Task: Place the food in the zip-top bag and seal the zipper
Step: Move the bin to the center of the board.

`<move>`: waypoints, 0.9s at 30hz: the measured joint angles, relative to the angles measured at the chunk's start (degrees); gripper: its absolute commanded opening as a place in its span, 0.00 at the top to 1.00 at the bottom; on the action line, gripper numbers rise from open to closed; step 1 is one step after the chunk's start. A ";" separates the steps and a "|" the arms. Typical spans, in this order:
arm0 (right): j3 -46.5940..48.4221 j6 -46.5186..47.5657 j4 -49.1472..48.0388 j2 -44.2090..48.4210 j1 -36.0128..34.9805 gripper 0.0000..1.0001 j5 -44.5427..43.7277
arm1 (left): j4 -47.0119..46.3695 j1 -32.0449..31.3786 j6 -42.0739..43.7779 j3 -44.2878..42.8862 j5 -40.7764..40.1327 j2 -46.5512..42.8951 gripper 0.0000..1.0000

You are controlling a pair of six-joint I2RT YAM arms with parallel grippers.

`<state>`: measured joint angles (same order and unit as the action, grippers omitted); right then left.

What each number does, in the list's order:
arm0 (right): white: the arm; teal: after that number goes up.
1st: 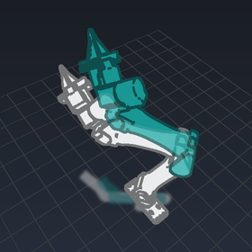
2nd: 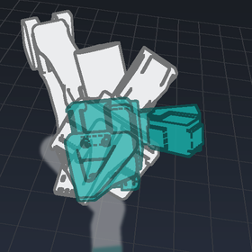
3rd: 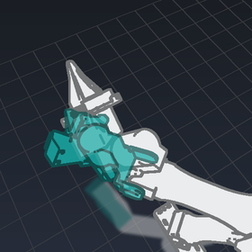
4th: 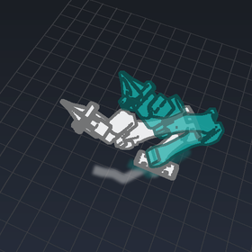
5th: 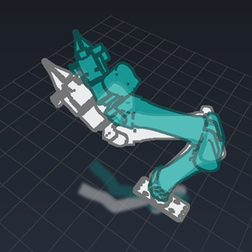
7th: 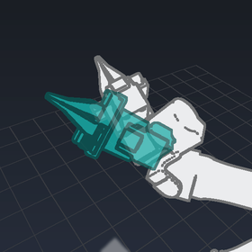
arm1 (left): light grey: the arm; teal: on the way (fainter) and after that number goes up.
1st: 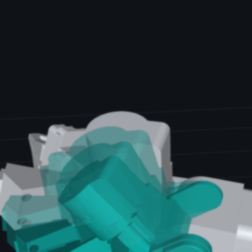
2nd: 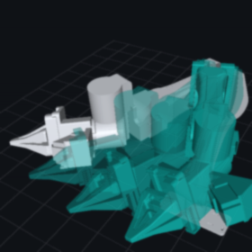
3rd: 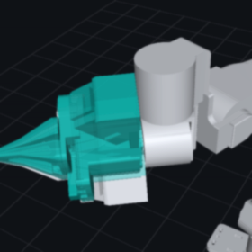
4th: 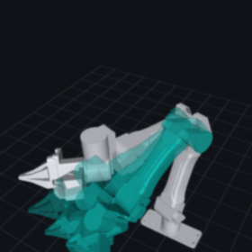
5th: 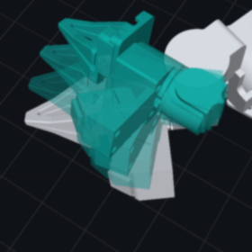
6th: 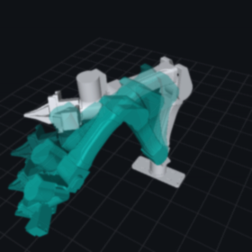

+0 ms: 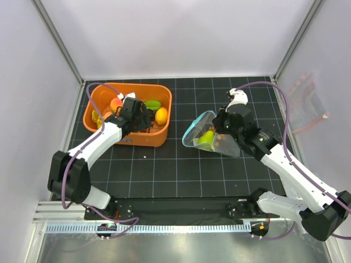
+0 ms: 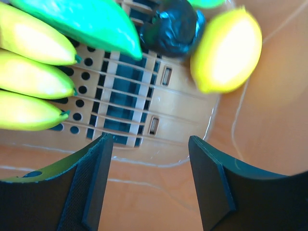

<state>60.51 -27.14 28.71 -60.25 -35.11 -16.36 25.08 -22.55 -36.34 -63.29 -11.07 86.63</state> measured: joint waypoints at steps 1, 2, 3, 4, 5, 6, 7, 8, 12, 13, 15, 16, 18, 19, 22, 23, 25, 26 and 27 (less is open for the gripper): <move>0.00 0.00 0.00 0.00 0.00 0.93 0.00 | -0.61 0.00 -0.17 2.12 0.13 -2.12 0.31; 0.00 0.00 -0.02 0.00 0.00 0.93 0.00 | -0.90 0.00 -0.33 3.06 0.09 -3.08 0.31; 0.00 0.00 -0.02 0.00 0.00 0.93 -0.02 | -0.90 0.00 -0.42 3.93 0.09 -4.09 0.30; -0.02 0.00 -0.02 0.00 0.00 0.93 -0.02 | -0.81 0.00 -0.52 4.33 0.04 -4.66 0.30; -0.04 0.00 -0.02 0.00 0.00 0.93 -0.02 | -0.81 0.00 -0.50 4.39 -0.02 -4.96 0.27; -0.04 0.00 -0.02 0.00 0.00 0.93 0.00 | -0.87 -0.07 -0.39 4.39 -0.20 -5.20 0.25; -0.04 0.00 -0.02 0.00 0.00 0.94 0.00 | -0.85 -0.13 -0.31 4.39 -0.35 -5.53 0.21; -0.04 0.02 0.00 0.00 0.00 0.93 0.00 | -0.87 -0.22 -0.11 4.39 -0.59 -6.03 0.03; -0.04 0.00 -0.02 0.00 0.00 0.93 0.00 | -3.17 -0.46 1.49 4.44 -1.29 -8.24 0.00; -0.04 0.02 -0.02 0.00 0.00 0.93 0.00 | -4.74 -0.57 2.12 4.61 -1.33 -8.72 0.00; -0.04 0.02 0.00 0.00 0.00 0.93 0.00 | -7.85 -0.76 2.99 4.74 -1.42 -9.16 0.00; -0.04 0.02 -0.02 0.00 0.00 0.93 0.00 | -9.25 -0.85 3.61 4.74 -1.62 -9.03 0.00; -0.04 0.02 -0.02 0.00 0.00 0.93 0.02 | -11.72 -1.03 4.48 4.52 -2.27 -7.93 0.00; -0.04 0.02 -0.02 0.00 0.00 0.93 0.02 | -12.57 -1.07 5.11 4.24 -2.58 -6.93 0.00; -0.04 0.02 -0.02 0.00 0.00 0.93 0.02 | -14.95 -1.07 6.51 2.78 -3.17 -2.34 0.00; -0.04 0.02 -0.02 0.00 0.00 0.93 0.02 | -15.61 -1.07 6.91 2.27 -3.15 -0.63 0.00; -0.04 0.02 -0.02 0.00 0.00 0.93 0.04 | -16.65 -1.11 7.58 1.29 -3.17 2.56 0.00; -0.04 0.02 0.00 0.00 0.00 0.93 0.04 | -17.00 -1.16 8.13 0.59 -3.23 4.48 0.00; -0.04 0.02 -0.02 0.00 0.00 0.93 0.04 | -17.57 -1.22 8.50 0.02 -3.28 6.12 0.00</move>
<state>60.47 -27.11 28.69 -60.25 -35.11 -16.32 7.51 -23.77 -27.83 -63.26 -14.35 92.75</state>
